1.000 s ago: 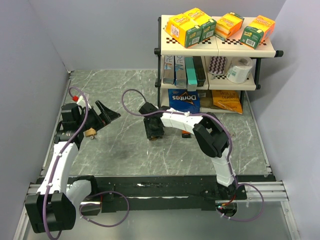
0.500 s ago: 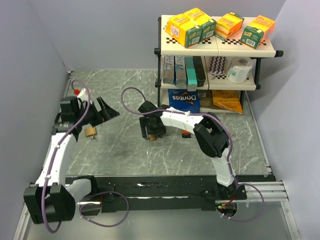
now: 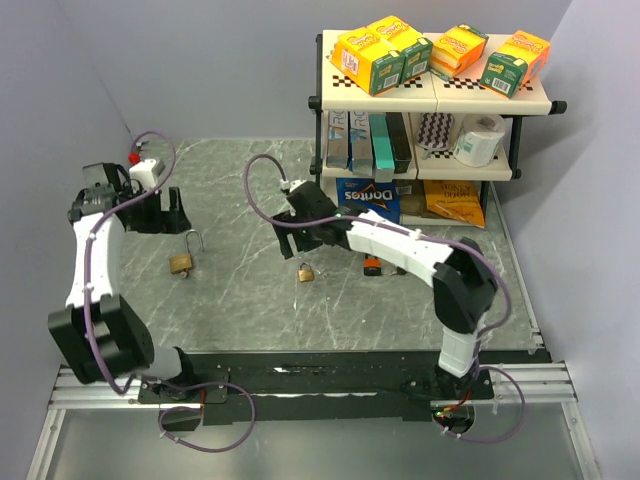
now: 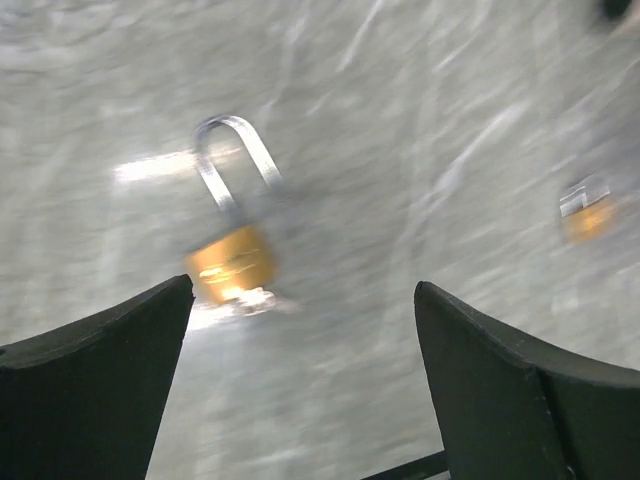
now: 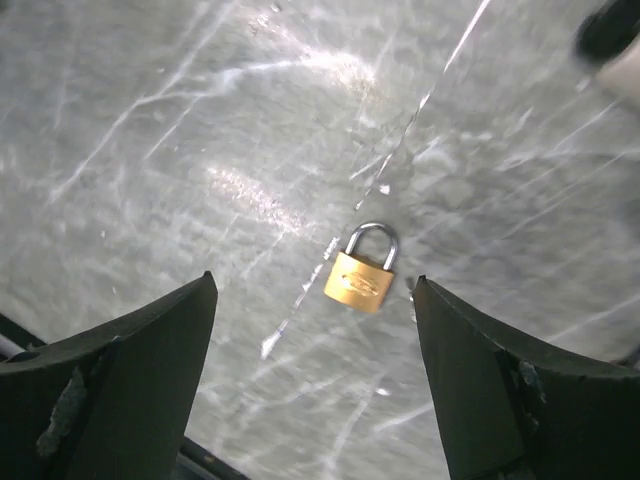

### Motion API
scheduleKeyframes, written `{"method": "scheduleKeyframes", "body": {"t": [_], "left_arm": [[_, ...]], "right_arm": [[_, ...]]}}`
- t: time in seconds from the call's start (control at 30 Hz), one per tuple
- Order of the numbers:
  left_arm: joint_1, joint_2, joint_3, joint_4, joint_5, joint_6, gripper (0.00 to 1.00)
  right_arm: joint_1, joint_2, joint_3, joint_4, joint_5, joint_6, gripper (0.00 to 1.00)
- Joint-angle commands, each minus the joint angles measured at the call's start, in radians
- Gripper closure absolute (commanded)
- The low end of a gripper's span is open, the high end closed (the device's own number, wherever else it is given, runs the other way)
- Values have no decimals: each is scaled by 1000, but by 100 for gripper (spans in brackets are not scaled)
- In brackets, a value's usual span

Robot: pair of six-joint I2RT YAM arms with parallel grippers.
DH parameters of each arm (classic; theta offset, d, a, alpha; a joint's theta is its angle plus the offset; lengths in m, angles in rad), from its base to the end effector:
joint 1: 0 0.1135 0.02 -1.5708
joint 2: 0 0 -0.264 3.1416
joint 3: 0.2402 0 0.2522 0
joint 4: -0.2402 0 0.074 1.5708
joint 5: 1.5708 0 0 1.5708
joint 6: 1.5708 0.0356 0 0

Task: Lock with the key
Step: Place the lock at the center of the board, then pick up the lock from the center of the board.

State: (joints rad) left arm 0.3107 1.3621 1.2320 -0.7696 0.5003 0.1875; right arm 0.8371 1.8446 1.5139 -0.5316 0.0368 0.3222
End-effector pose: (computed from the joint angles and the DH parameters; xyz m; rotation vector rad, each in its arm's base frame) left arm 0.2732 0.0698 0.3171 0.0644 2.3592 -0.3800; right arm 0.2781 0.3065 0.2617 -0.6175 2.4120 0.4660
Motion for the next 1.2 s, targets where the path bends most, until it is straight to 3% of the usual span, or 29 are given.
{"method": "scheduleKeyframes", "body": {"t": [0.0,0.1,0.17,0.33,0.47,0.57,0.77,1.17], "left_arm": [[41,98,87,-176,-16,432,3],[64,158,141,-285,67,700,1],[74,176,156,-362,90,888,1],[76,195,103,-327,66,1150,2],[74,213,25,-290,4,1367,5],[74,262,26,-283,-5,1420,9],[74,364,46,-283,21,1463,13],[74,466,29,-220,-16,1483,23]], "right_arm": [[0,-134,-93,133,-31,-219,10],[14,-206,-162,180,-11,-307,0],[34,-232,-185,189,14,-389,0],[45,-340,-256,209,14,-518,0],[42,-497,-378,335,-31,-600,0],[43,-583,-481,417,-100,-672,0],[42,-571,-408,240,-230,-672,0],[43,-547,-362,177,-333,-614,0]]}}
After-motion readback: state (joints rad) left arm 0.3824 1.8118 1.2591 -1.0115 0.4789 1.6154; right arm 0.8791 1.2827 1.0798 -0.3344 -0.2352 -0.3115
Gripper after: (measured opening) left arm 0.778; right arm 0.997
